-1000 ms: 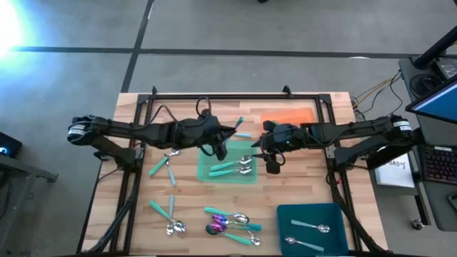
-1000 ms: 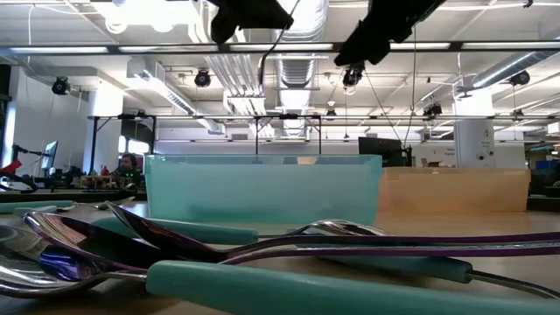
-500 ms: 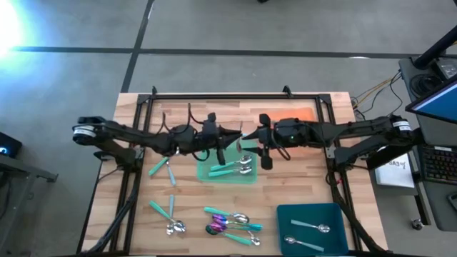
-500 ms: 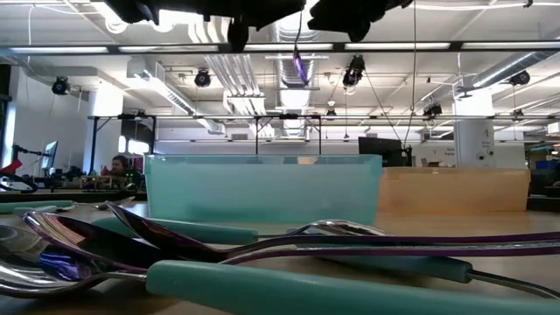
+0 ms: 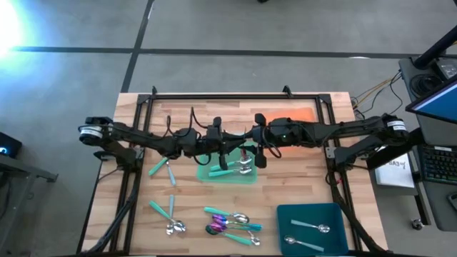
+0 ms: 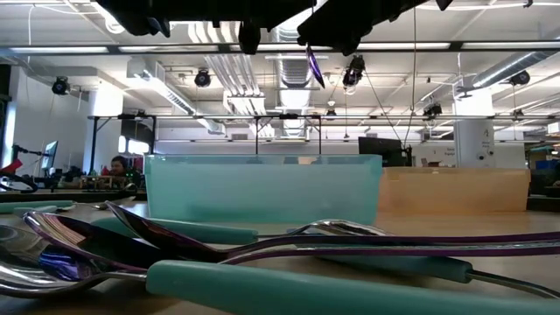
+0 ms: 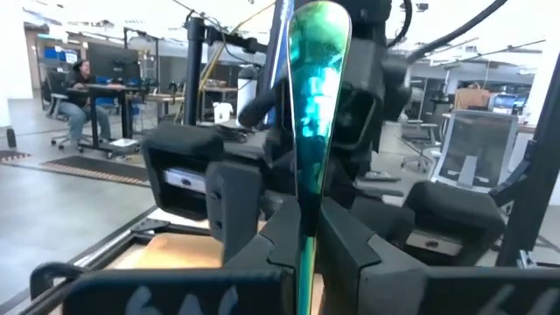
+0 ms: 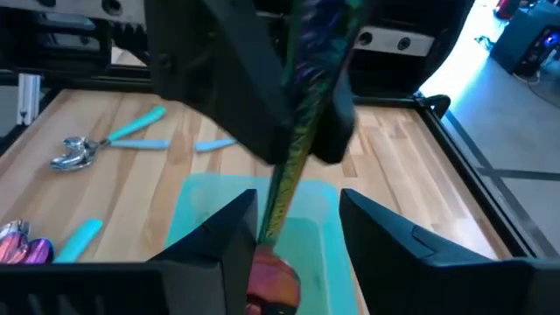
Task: Sort silverware by color (type)
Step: Put the violet spoon into the orange bin
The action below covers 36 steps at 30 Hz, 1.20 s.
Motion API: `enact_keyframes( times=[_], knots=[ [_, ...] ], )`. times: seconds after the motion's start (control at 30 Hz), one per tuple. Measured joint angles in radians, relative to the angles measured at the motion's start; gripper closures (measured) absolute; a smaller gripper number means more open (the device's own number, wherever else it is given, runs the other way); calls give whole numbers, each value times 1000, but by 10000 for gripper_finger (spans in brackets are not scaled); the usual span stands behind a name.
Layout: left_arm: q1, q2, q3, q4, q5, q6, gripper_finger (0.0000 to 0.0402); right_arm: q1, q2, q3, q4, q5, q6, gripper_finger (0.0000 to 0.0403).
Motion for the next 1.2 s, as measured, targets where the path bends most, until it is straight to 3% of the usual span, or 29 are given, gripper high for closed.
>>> enact_keyframes(
  times=[0.3, 0.53, 0.7, 0.87, 1.03, 1.2],
  knots=[
    [1, -1, 0, 5, -1, 18, 396, 0, -8, 0, -3, -6, -30, 383],
    [1, -3, 0, 1, -6, 9, 376, 0, -9, 27, -51, 3, -50, 391],
    [0, -3, 0, -56, -112, 5, 332, -6, -23, 93, -176, 119, -94, 392],
    [0, -4, 0, -102, -166, 6, 301, -41, -27, 171, -386, 198, -111, 393],
    [-4, -5, 0, -137, -166, 7, 291, -110, -32, 218, -652, 346, -75, 393],
    [-4, -20, 0, -238, -166, 8, 293, -216, -32, 186, -871, 351, 3, 393]
  ],
)
